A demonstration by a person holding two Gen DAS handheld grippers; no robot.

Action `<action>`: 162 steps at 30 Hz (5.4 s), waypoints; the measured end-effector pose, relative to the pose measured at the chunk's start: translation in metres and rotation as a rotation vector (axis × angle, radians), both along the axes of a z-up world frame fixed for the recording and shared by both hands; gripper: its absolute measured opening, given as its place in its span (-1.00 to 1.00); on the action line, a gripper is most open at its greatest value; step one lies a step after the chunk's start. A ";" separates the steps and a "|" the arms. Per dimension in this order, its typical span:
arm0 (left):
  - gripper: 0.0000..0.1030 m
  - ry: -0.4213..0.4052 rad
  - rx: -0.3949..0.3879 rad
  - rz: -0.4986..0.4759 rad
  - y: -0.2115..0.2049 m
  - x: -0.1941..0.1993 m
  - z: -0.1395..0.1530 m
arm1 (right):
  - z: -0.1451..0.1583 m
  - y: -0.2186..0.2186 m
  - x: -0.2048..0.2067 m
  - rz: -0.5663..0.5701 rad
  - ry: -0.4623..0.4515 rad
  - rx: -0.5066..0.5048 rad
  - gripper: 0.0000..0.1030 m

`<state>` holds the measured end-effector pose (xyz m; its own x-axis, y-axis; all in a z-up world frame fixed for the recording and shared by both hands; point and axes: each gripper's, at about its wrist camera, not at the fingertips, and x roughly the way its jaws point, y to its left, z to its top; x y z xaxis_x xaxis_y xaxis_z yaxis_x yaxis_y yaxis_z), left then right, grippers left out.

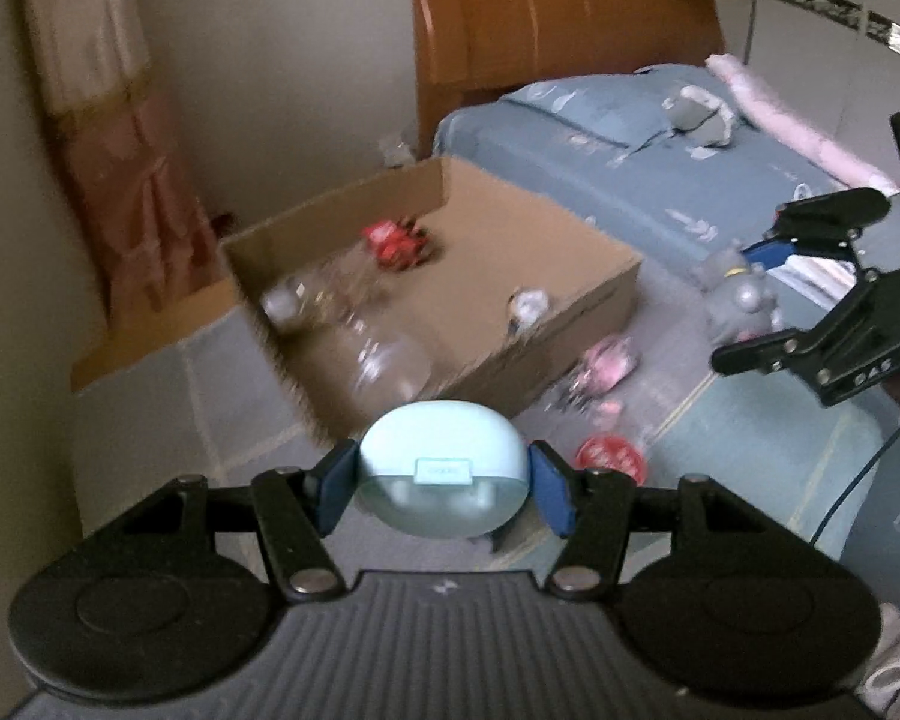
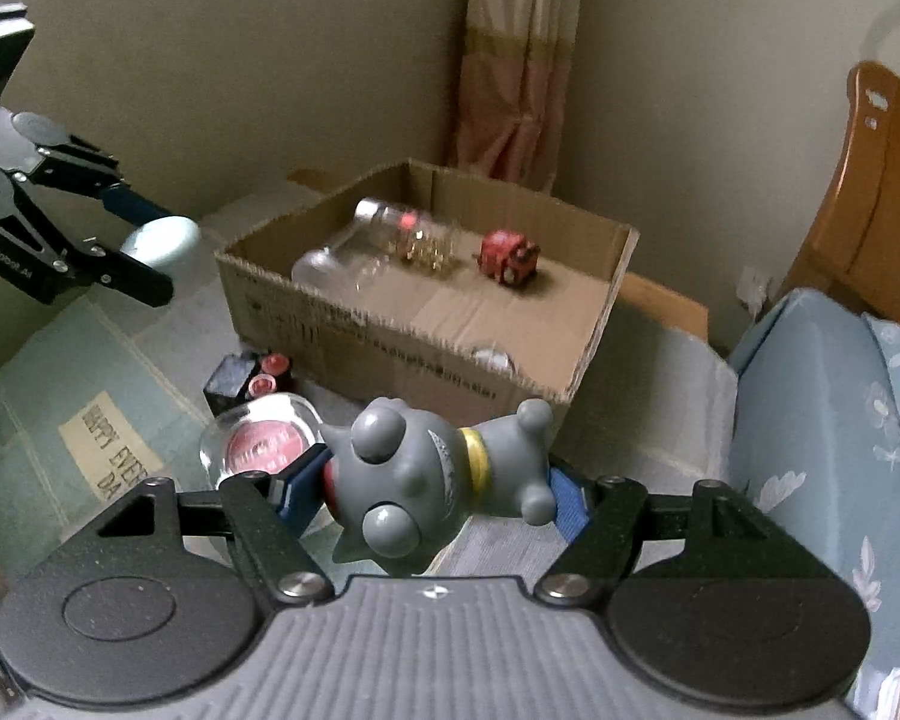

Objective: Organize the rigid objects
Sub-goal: 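Lift the blue case with the left gripper while the right gripper grasps the grey figure, then drop the blue case and grey figure into the box, opening both grippers, then move the left gripper to the black-and-red cube toy and close on it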

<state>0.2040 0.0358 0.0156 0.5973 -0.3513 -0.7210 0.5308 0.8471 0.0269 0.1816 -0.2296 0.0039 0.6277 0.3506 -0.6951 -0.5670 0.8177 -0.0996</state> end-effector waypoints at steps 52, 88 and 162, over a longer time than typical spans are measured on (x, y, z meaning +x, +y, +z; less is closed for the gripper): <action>0.99 -0.152 -0.019 0.254 0.018 -0.001 -0.004 | 0.034 0.061 0.137 -0.032 0.006 -0.003 0.52; 0.99 -0.139 0.001 0.429 0.021 -0.049 -0.041 | -0.037 0.027 0.043 -0.390 0.058 -0.014 1.00; 0.52 0.048 -0.002 0.350 0.002 0.019 -0.109 | -0.107 -0.004 0.043 -0.391 0.032 0.063 1.00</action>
<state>0.2226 0.0374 -0.0936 0.6471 -0.1330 -0.7507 0.2089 0.9779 0.0069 0.2243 -0.2338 -0.1027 0.7005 0.1325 -0.7012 -0.2140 0.9764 -0.0293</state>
